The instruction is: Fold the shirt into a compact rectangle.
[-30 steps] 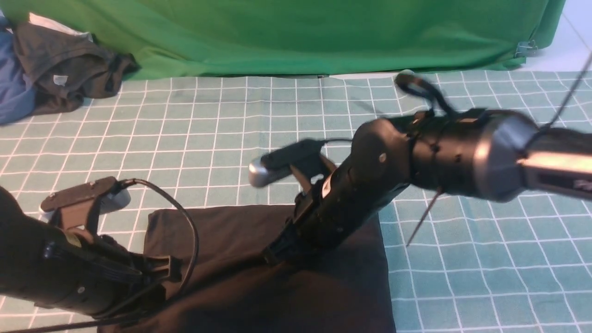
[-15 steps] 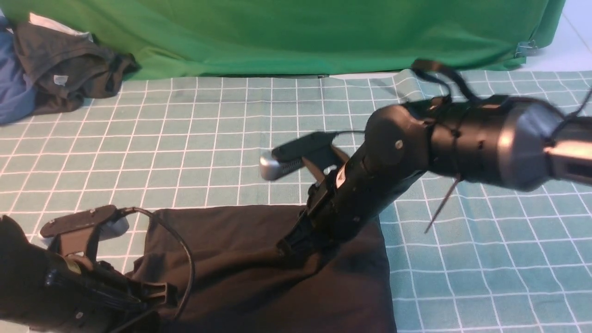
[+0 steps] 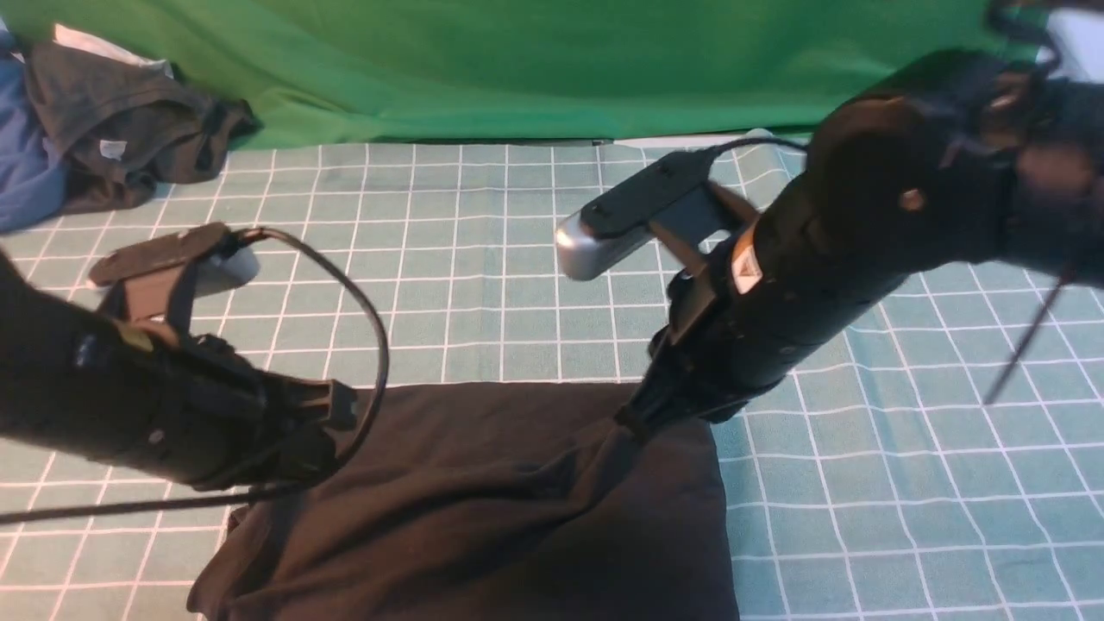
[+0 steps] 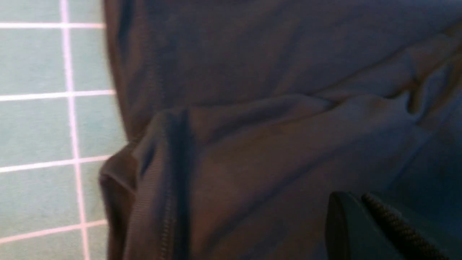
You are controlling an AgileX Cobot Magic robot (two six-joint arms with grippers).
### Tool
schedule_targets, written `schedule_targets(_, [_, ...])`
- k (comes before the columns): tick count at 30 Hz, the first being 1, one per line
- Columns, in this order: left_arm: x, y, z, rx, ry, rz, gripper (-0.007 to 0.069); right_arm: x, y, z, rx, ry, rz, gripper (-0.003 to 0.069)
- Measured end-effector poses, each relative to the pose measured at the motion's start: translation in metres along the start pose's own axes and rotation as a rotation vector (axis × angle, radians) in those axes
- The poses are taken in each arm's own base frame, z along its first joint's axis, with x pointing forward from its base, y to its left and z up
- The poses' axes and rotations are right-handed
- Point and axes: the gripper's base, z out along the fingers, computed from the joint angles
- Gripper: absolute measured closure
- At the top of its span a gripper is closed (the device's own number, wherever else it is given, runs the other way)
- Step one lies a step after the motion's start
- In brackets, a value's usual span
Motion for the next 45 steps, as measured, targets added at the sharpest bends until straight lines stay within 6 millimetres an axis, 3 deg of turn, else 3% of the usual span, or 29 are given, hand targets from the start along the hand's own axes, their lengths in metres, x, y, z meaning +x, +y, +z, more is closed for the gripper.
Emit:
schedule_targets(4, [-0.007,-0.009,0.014,-0.01,0.09,0.05,0.0617,0.011,-0.004,-0.014,0.046,0.023,-0.031,0.062])
schedule_targets(13, [-0.017,-0.06,0.063,-0.088,0.208,0.346,0.0599,0.025,-0.026,-0.017,0.088,0.085,0.03,0.062])
schedule_targets(18, [-0.033,-0.081,0.086,-0.103,0.2,0.41,0.0483,0.033,-0.029,-0.018,0.093,0.093,0.039,0.062])
schedule_targets(20, [-0.035,-0.082,0.091,-0.107,0.206,0.414,0.0436,0.034,-0.028,-0.018,0.093,0.094,0.039,0.062])
schedule_targets(21, [-0.036,-0.082,0.096,-0.114,0.214,0.427,0.0372,0.035,-0.029,-0.017,0.093,0.094,0.04,0.062])
schedule_targets(22, [-0.036,-0.082,0.096,-0.114,0.214,0.427,0.0372,0.035,-0.029,-0.017,0.093,0.094,0.04,0.062])
schedule_targets(24, [-0.036,-0.08,0.104,-0.127,0.228,0.46,0.0282,0.036,-0.029,-0.016,0.093,0.094,0.04,0.062])
schedule_targets(31, [-0.035,-0.076,0.116,-0.138,0.264,0.514,0.0194,0.033,-0.029,-0.016,0.095,0.06,0.038,0.062])
schedule_targets(34, [-0.034,-0.075,0.12,-0.145,0.277,0.521,0.0202,0.033,-0.029,-0.016,0.096,0.053,0.038,0.062])
schedule_targets(39, [-0.035,-0.072,0.129,-0.162,0.284,0.539,0.0304,0.032,-0.029,-0.016,0.096,0.046,0.038,0.062])
schedule_targets(42, [-0.035,-0.072,0.131,-0.163,0.285,0.542,0.0474,0.032,-0.029,-0.016,0.096,0.046,0.038,0.062])
schedule_targets(43, [-0.035,-0.072,0.131,-0.162,0.285,0.542,0.0484,0.032,-0.029,-0.016,0.096,0.046,0.038,0.062])
schedule_targets(45, [-0.038,-0.074,0.129,-0.161,0.282,0.543,0.0578,0.032,-0.029,-0.016,0.096,0.046,0.038,0.062])
